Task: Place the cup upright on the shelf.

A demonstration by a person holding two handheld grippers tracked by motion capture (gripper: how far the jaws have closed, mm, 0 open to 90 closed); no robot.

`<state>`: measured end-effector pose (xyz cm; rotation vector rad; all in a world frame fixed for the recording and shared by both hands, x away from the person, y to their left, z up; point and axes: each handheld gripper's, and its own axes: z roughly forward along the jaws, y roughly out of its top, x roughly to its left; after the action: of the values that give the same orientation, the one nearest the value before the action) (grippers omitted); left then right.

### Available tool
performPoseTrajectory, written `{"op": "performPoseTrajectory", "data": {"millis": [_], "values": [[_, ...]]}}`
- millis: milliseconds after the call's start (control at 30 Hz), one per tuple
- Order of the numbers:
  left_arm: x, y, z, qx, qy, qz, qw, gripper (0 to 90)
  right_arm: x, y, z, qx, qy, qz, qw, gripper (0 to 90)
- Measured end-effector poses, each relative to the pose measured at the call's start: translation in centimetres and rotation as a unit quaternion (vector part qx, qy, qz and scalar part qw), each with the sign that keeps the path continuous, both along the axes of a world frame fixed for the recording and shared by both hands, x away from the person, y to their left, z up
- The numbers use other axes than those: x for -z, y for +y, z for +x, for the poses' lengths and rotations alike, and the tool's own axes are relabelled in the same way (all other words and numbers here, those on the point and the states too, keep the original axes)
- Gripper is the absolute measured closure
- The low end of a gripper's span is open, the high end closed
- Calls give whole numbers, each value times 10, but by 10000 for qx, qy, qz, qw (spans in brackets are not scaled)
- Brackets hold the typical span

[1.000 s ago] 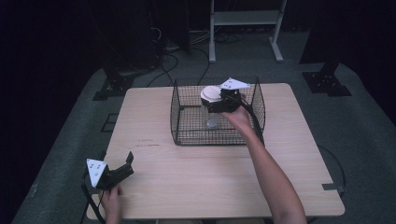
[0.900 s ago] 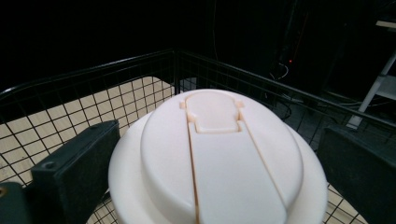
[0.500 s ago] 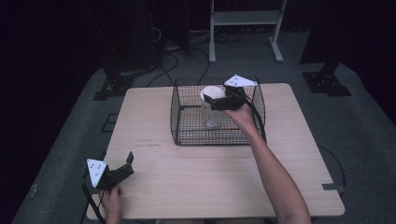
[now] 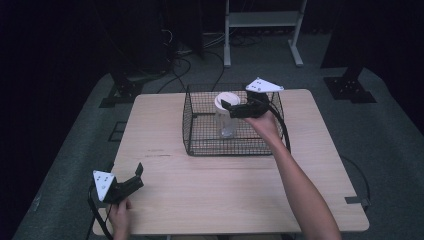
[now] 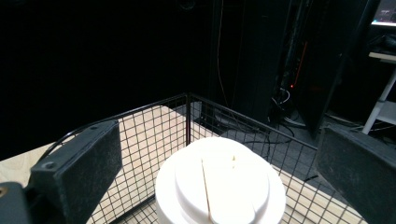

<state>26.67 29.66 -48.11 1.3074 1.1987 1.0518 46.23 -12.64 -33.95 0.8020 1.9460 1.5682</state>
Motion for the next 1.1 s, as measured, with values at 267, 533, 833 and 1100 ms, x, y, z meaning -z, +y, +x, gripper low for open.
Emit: {"op": "performPoseTrajectory", "data": {"millis": [267, 533, 833, 1100], "values": [[0, 0, 0, -10, 1, 3, 10000, 0, -7, -9, -7, -15, -25, 8, 10000, 2], [0, 0, 0, -6, 0, 28, 10000, 0, -6, -16, -16, 5, -48, -45, 10000, 2], [0, 0, 0, -11, -2, 32, 10000, 0, -5, -25, -24, 4, -33, -42, 10000, 2], [0, -1, 0, -12, 0, 62, 10000, 0, -8, -32, -33, -22, -84, -80, 9999, 2]]}}
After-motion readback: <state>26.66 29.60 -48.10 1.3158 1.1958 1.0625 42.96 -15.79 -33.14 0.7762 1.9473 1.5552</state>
